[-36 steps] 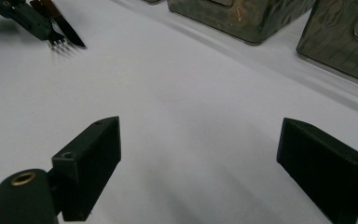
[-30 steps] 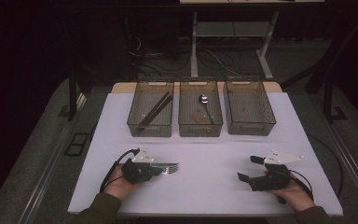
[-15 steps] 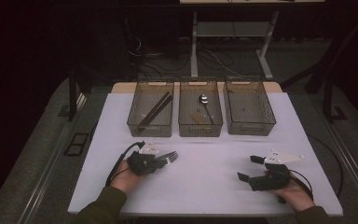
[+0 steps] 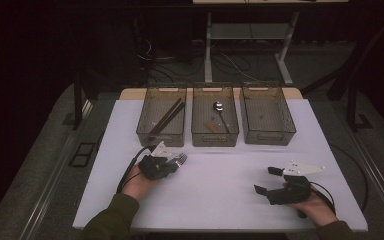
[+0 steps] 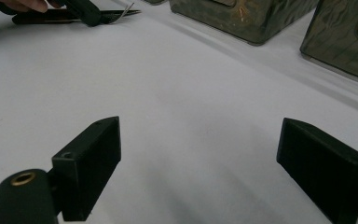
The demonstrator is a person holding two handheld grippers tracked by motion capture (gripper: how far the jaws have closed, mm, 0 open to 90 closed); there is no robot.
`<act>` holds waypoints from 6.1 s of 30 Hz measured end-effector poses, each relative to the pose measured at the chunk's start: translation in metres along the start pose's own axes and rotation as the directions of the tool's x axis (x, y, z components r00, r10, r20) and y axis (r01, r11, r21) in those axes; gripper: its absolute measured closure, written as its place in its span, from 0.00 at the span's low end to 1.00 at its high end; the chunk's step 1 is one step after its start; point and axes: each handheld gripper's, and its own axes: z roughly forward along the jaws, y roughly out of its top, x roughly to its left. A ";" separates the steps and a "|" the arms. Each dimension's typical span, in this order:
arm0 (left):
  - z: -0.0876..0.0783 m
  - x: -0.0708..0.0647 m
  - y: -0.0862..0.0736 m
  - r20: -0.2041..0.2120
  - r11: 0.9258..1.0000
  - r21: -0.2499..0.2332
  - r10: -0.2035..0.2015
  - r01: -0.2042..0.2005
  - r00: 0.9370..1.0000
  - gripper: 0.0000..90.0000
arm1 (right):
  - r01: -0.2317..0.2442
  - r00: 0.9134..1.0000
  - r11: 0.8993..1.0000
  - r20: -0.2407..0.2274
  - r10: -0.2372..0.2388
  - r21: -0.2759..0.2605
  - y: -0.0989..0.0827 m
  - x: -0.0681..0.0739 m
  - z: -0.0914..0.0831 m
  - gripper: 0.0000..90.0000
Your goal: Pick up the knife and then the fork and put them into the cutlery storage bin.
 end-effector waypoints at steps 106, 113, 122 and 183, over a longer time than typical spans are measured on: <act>0.005 -0.072 0.049 0.024 0.984 -0.168 0.058 -0.053 0.998 0.86 | -0.134 0.987 0.984 -0.101 0.123 -0.117 0.060 -0.005 0.023 0.18; 0.009 -0.082 0.058 -0.002 0.976 -0.211 0.051 -0.051 0.999 0.86 | -0.182 0.977 0.974 -0.136 0.163 -0.136 0.067 -0.010 0.037 0.29; 0.008 -0.091 0.056 0.002 0.966 -0.250 0.063 -0.061 0.998 0.86 | -0.235 0.960 0.965 -0.186 0.212 -0.113 0.069 -0.010 0.056 0.49; -0.033 -0.035 -0.028 0.115 0.966 -0.256 -0.013 0.042 0.993 0.05 | -0.210 0.971 0.929 0.049 0.235 -0.305 0.132 -0.079 -0.039 0.97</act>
